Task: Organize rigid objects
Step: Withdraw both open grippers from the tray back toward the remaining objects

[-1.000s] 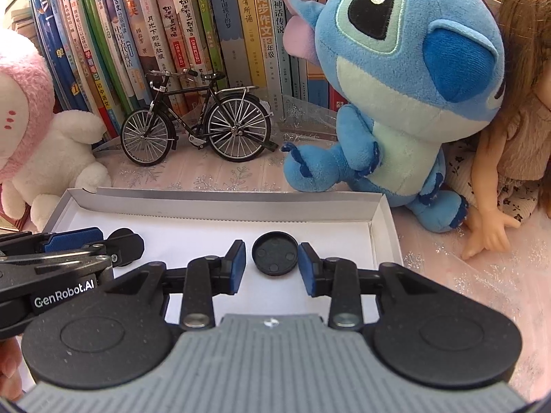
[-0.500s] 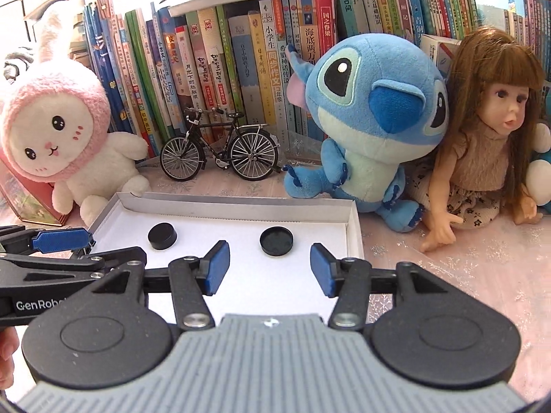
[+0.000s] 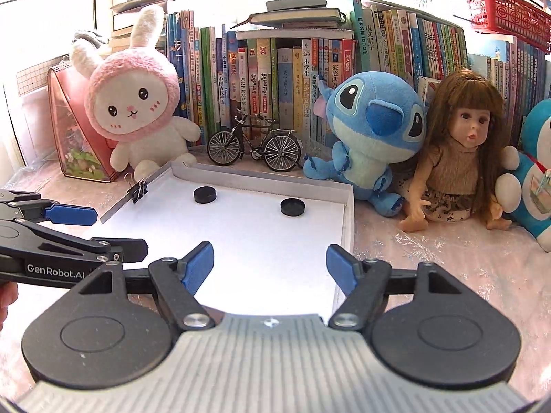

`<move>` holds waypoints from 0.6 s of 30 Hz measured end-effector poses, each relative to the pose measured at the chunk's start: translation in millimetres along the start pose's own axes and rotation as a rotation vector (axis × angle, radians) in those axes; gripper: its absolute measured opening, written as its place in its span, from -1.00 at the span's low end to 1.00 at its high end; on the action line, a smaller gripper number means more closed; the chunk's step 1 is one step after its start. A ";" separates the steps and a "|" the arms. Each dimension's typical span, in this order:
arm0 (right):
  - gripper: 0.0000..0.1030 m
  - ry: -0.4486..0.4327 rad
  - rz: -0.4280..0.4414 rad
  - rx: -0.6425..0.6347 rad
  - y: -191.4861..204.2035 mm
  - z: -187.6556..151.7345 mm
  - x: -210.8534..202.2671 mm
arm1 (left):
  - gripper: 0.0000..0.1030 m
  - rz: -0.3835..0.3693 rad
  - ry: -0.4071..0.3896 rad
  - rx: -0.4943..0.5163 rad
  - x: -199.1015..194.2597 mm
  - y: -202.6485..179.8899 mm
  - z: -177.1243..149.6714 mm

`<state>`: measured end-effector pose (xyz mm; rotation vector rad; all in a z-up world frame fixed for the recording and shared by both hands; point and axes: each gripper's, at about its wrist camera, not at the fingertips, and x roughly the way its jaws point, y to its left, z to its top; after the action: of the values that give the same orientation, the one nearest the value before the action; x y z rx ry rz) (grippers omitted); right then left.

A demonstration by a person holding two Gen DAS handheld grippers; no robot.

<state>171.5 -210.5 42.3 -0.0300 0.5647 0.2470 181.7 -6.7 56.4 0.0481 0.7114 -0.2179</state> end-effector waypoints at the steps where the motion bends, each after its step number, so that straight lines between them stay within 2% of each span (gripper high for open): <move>1: 0.61 -0.002 0.002 -0.003 0.1 -4.5 -5.2 | 0.56 -0.007 0.002 -0.009 -3.2 -0.2 -4.5; 7: 0.67 -0.020 0.017 -0.012 1.0 -30.3 -32.8 | 0.57 -0.050 -0.004 -0.051 -27.9 -2.9 -34.2; 18: 0.70 -0.036 0.051 -0.007 6.8 -72.2 -69.2 | 0.60 -0.067 -0.026 -0.012 -65.0 -15.6 -87.4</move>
<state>75.5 -226.3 18.5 -0.0181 0.5291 0.2992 74.4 0.2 33.1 0.0100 0.6887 -0.2781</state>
